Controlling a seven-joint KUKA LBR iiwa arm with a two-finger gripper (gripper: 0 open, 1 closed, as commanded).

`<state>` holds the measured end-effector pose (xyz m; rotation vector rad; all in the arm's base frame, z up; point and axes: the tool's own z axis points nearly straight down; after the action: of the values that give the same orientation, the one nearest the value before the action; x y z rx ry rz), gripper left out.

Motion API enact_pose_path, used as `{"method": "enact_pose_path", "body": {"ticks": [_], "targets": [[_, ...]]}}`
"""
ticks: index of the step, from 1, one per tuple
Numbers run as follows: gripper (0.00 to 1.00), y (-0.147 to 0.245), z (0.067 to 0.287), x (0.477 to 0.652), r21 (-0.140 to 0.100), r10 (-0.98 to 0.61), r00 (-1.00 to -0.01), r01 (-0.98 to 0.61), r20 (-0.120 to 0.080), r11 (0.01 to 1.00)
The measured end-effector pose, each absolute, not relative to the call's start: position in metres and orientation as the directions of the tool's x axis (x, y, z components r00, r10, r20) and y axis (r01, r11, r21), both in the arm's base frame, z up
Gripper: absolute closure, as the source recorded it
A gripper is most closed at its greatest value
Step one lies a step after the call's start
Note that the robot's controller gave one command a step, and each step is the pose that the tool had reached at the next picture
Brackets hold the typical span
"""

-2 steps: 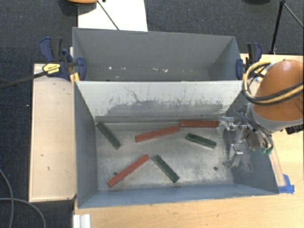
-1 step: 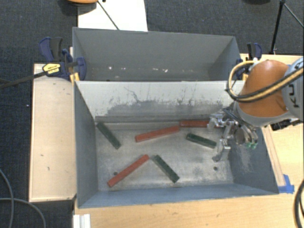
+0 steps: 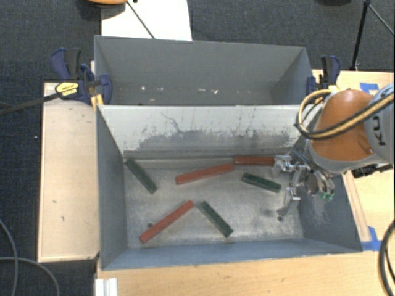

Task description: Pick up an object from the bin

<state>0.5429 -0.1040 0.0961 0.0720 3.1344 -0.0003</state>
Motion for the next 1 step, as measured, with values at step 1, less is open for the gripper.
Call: {"method": "enact_pose_path", "body": {"ticks": [1], "targets": [[1.00, -0.0584, 0.0748, 0.5925, 0.001, 0.094, -0.996, 0.094, -0.002, 0.996]]}}
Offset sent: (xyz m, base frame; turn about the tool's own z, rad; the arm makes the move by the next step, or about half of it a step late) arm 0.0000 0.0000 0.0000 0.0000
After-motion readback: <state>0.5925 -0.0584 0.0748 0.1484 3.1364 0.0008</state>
